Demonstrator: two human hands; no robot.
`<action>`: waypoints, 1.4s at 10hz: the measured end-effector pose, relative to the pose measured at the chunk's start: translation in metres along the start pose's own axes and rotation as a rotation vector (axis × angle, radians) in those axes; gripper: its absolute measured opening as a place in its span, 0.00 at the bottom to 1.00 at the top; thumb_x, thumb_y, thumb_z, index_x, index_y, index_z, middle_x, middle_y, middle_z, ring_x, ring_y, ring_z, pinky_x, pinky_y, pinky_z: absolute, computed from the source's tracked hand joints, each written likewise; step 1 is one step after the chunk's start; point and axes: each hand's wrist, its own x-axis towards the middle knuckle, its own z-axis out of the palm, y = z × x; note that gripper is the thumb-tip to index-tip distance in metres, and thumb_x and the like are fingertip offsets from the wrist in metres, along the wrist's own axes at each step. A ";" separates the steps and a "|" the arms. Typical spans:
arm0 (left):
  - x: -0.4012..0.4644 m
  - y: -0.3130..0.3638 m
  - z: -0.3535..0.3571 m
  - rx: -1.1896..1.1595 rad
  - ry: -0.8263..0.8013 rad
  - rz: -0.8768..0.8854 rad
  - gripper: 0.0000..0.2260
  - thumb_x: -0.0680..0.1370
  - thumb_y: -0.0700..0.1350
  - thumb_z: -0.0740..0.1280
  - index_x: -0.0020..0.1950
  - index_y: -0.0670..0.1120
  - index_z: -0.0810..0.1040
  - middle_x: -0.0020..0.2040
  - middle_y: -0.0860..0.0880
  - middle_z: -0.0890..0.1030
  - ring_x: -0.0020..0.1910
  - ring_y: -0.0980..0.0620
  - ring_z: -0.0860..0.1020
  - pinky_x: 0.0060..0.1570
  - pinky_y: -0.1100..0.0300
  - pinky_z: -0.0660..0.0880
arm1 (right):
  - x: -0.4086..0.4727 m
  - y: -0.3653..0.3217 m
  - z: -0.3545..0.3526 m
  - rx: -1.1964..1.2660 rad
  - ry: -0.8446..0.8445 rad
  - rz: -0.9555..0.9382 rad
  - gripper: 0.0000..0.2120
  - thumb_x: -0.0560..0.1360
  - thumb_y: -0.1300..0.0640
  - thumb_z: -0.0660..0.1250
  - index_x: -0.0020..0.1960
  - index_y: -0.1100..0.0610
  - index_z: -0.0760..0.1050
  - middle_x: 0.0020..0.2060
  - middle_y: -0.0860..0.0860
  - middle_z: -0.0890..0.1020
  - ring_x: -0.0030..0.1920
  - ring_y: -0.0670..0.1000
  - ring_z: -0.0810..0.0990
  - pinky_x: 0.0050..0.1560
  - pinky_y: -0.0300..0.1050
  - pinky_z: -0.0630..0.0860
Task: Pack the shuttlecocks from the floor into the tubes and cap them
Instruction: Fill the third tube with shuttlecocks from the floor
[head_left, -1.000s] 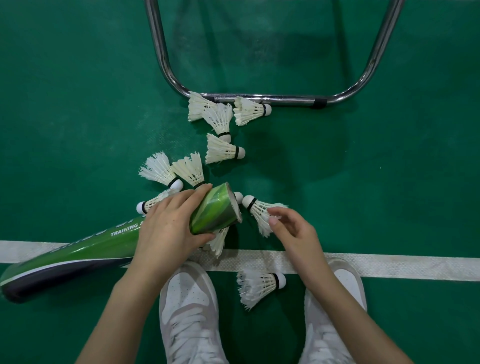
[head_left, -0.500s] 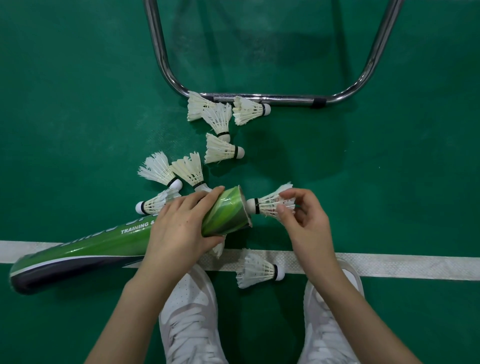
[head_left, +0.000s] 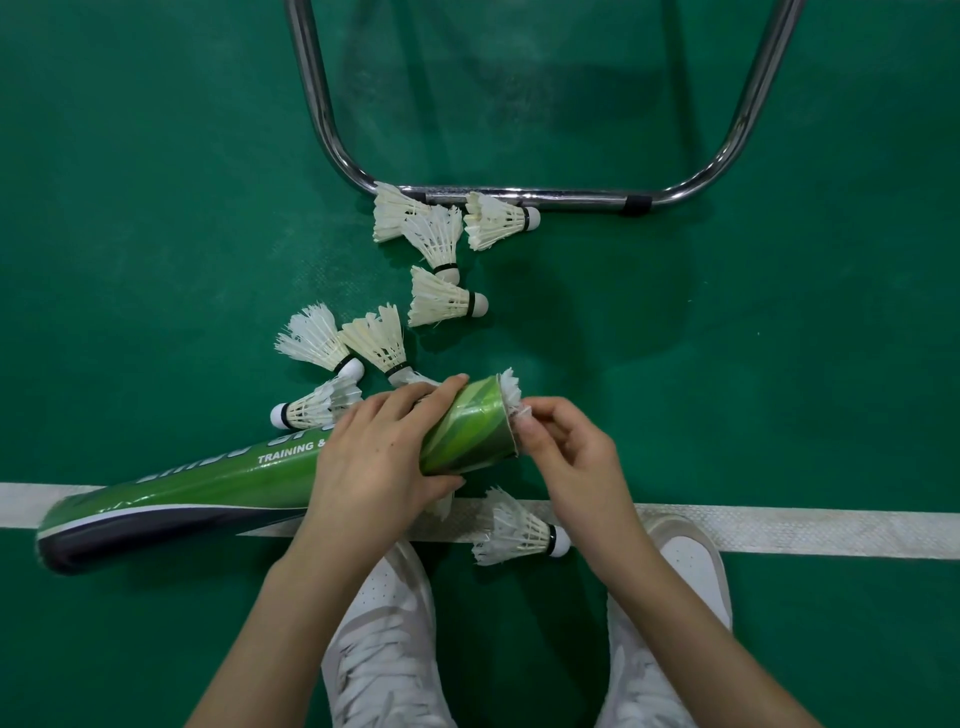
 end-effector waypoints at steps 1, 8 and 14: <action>0.001 0.000 -0.001 -0.007 -0.013 -0.009 0.42 0.59 0.54 0.79 0.70 0.55 0.66 0.59 0.50 0.77 0.53 0.45 0.76 0.51 0.50 0.72 | -0.003 0.000 0.000 0.007 -0.043 0.001 0.06 0.74 0.51 0.64 0.46 0.52 0.78 0.40 0.44 0.81 0.46 0.44 0.78 0.50 0.38 0.75; -0.004 -0.002 0.004 0.018 0.047 0.038 0.42 0.57 0.54 0.79 0.69 0.53 0.68 0.56 0.50 0.78 0.49 0.45 0.77 0.46 0.51 0.73 | 0.003 0.001 0.003 -0.133 -0.168 0.041 0.08 0.70 0.62 0.71 0.42 0.50 0.77 0.41 0.49 0.82 0.46 0.48 0.78 0.50 0.37 0.74; -0.005 -0.009 0.003 -0.028 0.010 0.016 0.42 0.59 0.53 0.79 0.70 0.55 0.67 0.58 0.50 0.78 0.53 0.44 0.76 0.50 0.50 0.71 | 0.011 -0.005 0.005 -0.042 -0.406 0.072 0.13 0.76 0.67 0.62 0.57 0.55 0.74 0.49 0.50 0.82 0.52 0.43 0.80 0.56 0.37 0.75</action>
